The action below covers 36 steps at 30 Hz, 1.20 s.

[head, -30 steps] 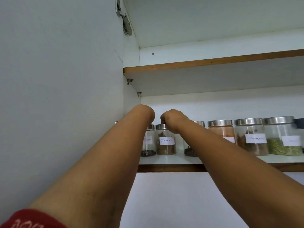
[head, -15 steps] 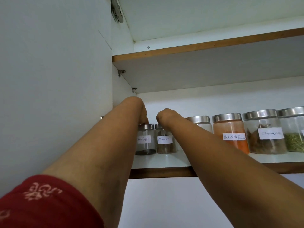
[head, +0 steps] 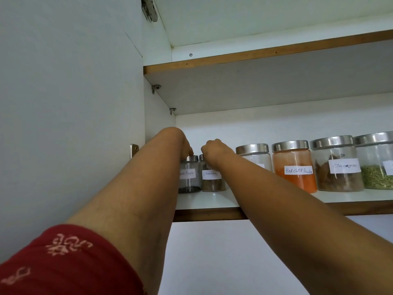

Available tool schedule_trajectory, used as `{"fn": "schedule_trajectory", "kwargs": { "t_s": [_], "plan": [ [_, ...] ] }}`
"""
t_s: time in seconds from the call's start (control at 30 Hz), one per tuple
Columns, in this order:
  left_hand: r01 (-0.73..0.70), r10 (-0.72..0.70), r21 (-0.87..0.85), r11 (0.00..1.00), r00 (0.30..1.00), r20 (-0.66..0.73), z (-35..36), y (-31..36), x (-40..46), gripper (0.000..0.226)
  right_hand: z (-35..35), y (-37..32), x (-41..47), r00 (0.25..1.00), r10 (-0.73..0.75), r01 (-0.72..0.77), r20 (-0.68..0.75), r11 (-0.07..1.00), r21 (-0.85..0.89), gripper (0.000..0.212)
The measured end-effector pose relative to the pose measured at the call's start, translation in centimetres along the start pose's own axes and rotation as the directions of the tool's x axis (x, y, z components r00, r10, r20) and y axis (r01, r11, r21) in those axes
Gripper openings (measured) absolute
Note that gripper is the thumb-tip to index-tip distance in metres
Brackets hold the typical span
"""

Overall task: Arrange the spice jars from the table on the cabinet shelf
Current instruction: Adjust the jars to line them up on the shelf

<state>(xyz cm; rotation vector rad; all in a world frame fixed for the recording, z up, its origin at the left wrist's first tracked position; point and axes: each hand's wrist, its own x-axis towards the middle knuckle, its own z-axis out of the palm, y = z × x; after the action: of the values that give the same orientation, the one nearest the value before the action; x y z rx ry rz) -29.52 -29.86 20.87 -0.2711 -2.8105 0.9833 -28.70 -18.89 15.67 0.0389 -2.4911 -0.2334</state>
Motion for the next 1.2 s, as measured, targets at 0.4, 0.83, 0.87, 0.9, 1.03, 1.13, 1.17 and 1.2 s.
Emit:
{"fn": "schedule_trajectory", "kwargs": {
  "t_s": [0.4, 0.83, 0.87, 0.9, 1.03, 1.13, 1.17, 1.2],
  "plan": [
    [0.042, -0.05, -0.098, 0.994, 0.995, -0.089, 0.6, 1.0, -0.7, 0.064, 0.1, 0.3, -0.9, 0.999, 0.014, -0.011, -0.043, 0.998, 0.062, 0.033],
    [-0.291, -0.212, -0.695, 0.657, 0.813, -0.542, 0.4, -0.1, -0.8, 0.064, -4.1, 1.7, -5.6, 0.712, -0.022, 0.158, -0.702, 0.979, 0.129, 0.046],
    [-0.325, -0.25, -0.689, 0.647, 0.764, -0.595, 0.3, -0.2, -1.0, 0.054, -4.9, 3.2, -6.6, 0.689, -0.073, 0.165, -0.721, 0.985, 0.058, 0.042],
    [-0.355, -0.287, -0.683, 0.639, 0.714, -0.639, 0.3, 0.2, -1.3, 0.043, -5.7, 5.1, -7.1, 0.693, -0.096, 0.156, -0.714, 0.988, 0.02, 0.041],
    [-0.554, -0.27, -0.666, 0.499, 0.631, -0.727, 0.4, 5.6, -3.2, 0.024, -8.3, 13.8, -8.5, 0.834, 0.087, -0.022, -0.545, 0.992, 0.126, 0.034],
    [-0.636, -0.165, -0.602, 0.483, 0.609, -0.776, -0.5, 9.5, -4.2, 0.03, -9.3, 17.1, -10.4, 0.963, 0.166, -0.118, -0.211, 0.968, 0.223, 0.029],
    [-0.644, -0.146, -0.578, 0.502, 0.596, -0.79, -1.1, 10.2, -4.4, 0.031, -9.3, 17.5, -11.0, 0.979, 0.164, -0.131, -0.124, 0.962, 0.24, 0.031],
    [-0.646, -0.133, -0.566, 0.512, 0.591, -0.795, -1.7, 10.7, -4.5, 0.031, -9.0, 17.8, -11.5, 0.985, 0.152, -0.129, -0.078, 0.961, 0.245, 0.031]
  ]
}}
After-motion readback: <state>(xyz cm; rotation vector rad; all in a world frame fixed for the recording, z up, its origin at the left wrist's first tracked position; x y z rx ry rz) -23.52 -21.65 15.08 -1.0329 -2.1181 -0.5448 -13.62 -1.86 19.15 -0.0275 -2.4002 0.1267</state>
